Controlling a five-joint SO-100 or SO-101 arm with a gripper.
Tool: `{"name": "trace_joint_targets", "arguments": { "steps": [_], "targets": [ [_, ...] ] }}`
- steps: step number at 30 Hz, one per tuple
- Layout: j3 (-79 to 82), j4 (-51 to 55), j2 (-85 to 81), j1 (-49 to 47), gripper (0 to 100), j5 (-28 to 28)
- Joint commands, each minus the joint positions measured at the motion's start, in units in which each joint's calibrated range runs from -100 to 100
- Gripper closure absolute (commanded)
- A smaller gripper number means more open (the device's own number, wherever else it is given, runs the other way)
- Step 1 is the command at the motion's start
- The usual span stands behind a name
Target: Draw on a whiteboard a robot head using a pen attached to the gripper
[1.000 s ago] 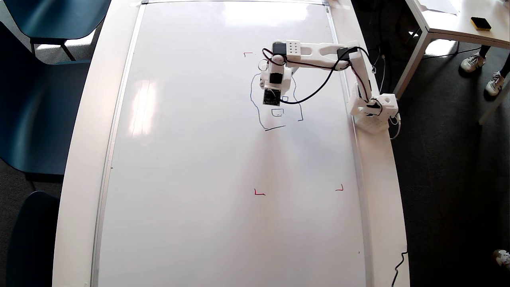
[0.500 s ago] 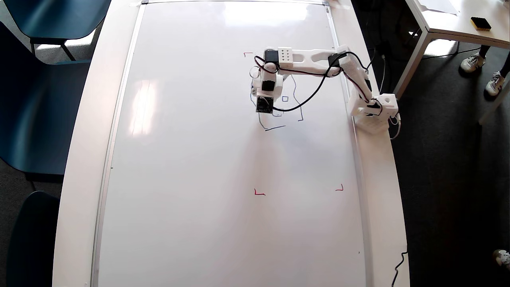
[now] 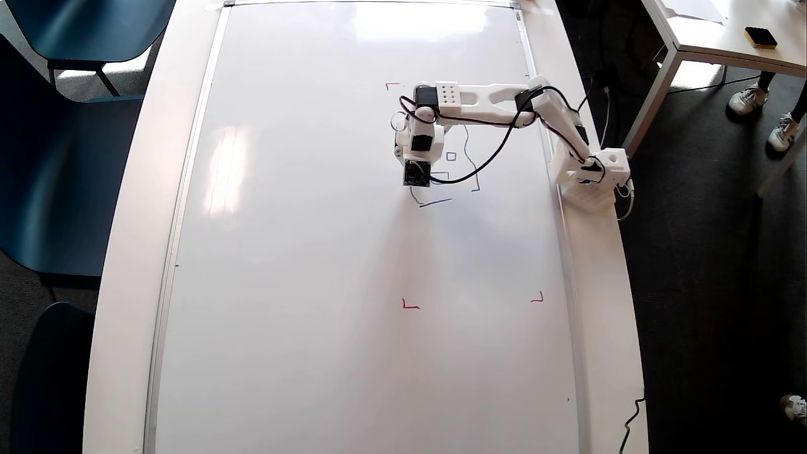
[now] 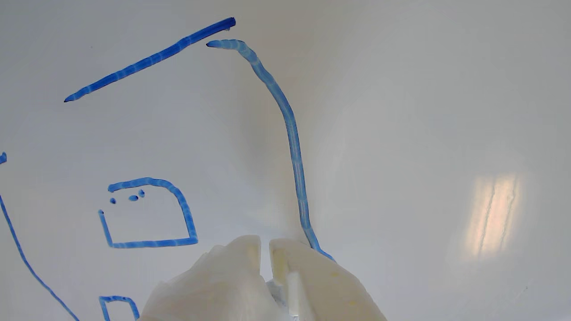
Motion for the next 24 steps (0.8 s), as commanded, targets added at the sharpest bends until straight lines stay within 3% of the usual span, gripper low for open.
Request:
{"name": "trace_joint_targets", "arguments": {
  "steps": [1,24],
  "targets": [
    [-2.58,-0.07,0.95,-0.09,99,-0.18],
    [-11.2,-0.15,11.6,0.27,99,-0.12]
  ]
}}
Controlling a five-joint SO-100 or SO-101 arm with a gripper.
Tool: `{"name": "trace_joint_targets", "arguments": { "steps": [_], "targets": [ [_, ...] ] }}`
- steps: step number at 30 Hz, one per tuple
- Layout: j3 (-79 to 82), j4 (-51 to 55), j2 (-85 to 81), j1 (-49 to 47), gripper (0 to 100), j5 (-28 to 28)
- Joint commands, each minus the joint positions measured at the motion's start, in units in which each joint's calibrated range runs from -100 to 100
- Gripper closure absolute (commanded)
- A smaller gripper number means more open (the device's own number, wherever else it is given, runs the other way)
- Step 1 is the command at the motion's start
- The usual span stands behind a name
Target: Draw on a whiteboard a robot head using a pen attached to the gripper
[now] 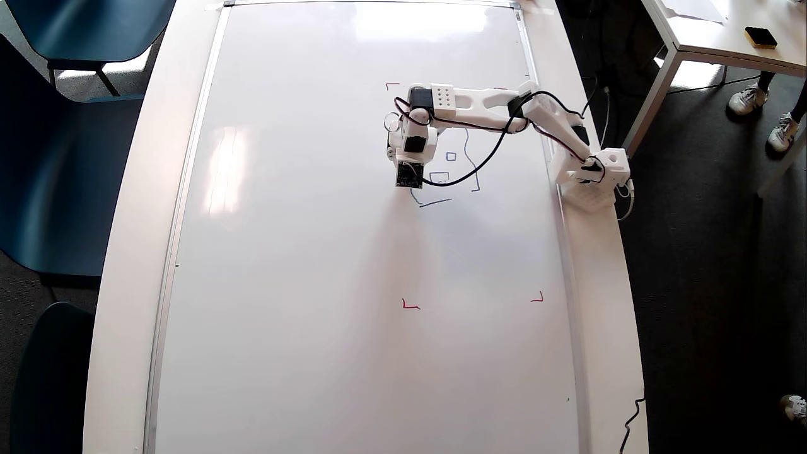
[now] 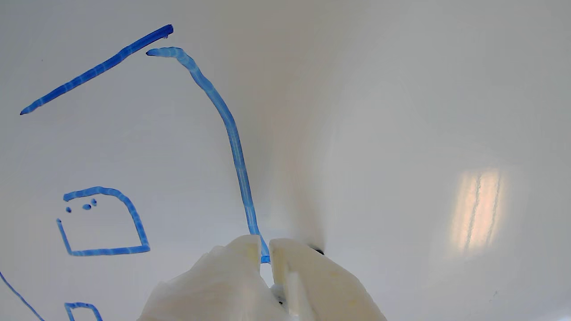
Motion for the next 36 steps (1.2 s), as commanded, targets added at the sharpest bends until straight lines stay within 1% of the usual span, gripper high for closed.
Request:
{"name": "trace_joint_targets", "arguments": {
  "steps": [1,6,13,17,20,27,31,36],
  "targets": [
    [-0.24,-0.49,2.1,0.12,99,-0.12],
    [-4.87,-0.32,4.62,0.2,99,-0.07],
    [-6.05,-1.19,4.03,0.05,99,-0.18],
    [-5.68,-1.45,4.03,0.12,99,-0.18],
    [-5.32,-4.84,3.95,0.2,99,-0.07],
    [-2.78,-6.92,1.27,-0.32,99,0.04],
    [-3.14,-4.49,1.01,-0.32,99,-0.07],
    [-2.6,-0.4,-6.78,-0.17,99,-0.71]
  ]
}}
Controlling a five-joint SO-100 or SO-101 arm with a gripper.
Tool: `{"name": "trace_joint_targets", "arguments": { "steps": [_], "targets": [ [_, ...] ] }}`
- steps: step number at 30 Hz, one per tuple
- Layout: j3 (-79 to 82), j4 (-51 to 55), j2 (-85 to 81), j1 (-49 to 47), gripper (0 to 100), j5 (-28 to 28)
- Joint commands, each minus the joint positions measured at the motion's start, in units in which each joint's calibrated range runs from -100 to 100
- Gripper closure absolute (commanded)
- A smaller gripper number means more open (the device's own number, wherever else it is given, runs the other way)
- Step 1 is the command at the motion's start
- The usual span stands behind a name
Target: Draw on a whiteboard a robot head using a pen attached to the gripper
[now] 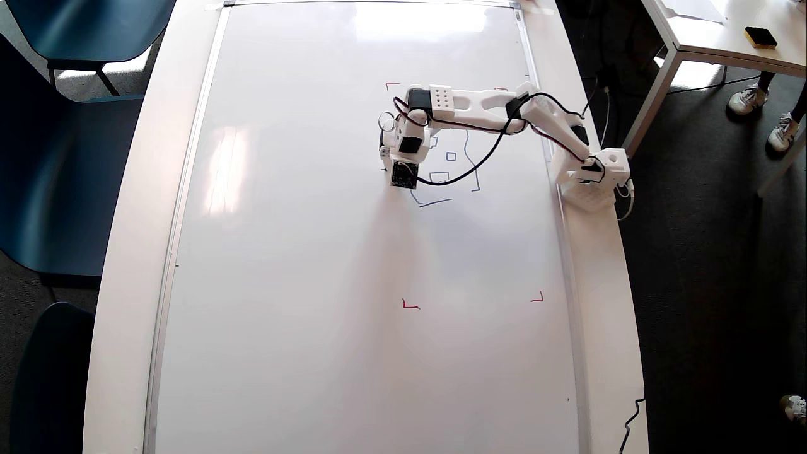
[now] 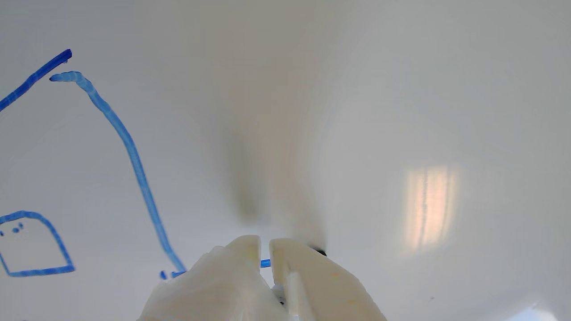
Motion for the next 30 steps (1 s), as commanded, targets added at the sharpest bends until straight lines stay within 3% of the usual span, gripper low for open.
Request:
{"name": "trace_joint_targets", "arguments": {
  "steps": [1,14,30],
  "targets": [
    [0.42,3.34,-8.7,-0.17,99,-1.46],
    [-2.49,6.81,-14.91,-0.47,99,-3.13],
    [-8.94,6.03,0.86,-0.25,99,-1.73]
  ]
}}
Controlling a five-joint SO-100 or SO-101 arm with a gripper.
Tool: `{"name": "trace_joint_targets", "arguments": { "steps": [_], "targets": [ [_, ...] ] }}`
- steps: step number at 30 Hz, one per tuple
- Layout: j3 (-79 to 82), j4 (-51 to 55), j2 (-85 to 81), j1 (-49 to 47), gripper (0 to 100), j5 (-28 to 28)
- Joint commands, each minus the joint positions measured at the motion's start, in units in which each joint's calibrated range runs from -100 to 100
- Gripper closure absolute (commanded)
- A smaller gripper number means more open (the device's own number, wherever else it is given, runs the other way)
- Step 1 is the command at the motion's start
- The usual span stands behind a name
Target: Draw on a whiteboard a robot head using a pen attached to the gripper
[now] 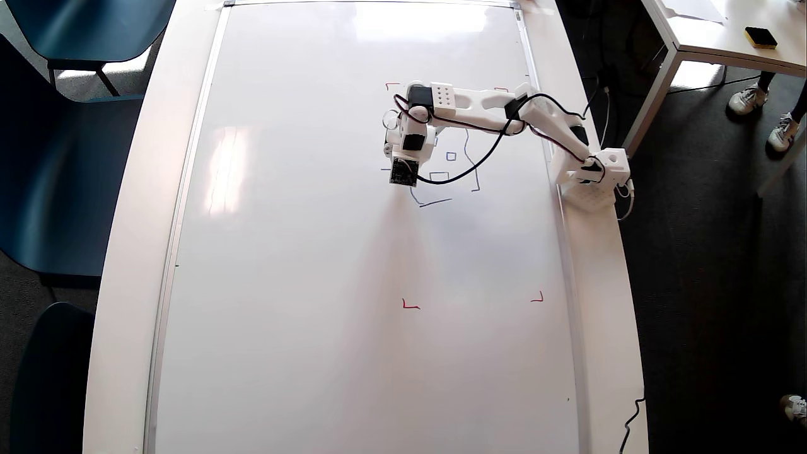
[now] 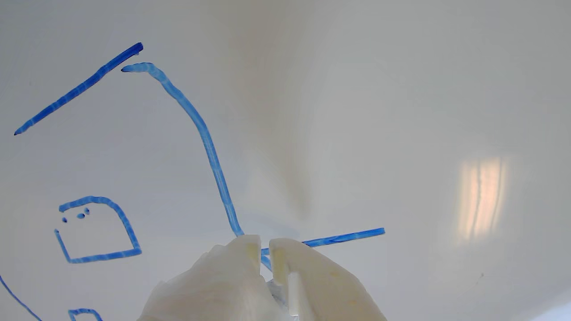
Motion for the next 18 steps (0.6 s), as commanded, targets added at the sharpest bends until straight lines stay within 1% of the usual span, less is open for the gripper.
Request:
{"name": "trace_joint_targets", "arguments": {
  "steps": [1,18],
  "targets": [
    [-2.81,-0.56,0.77,0.28,99,0.59],
    [-6.54,-2.47,1.94,0.35,99,0.59]
  ]
}}
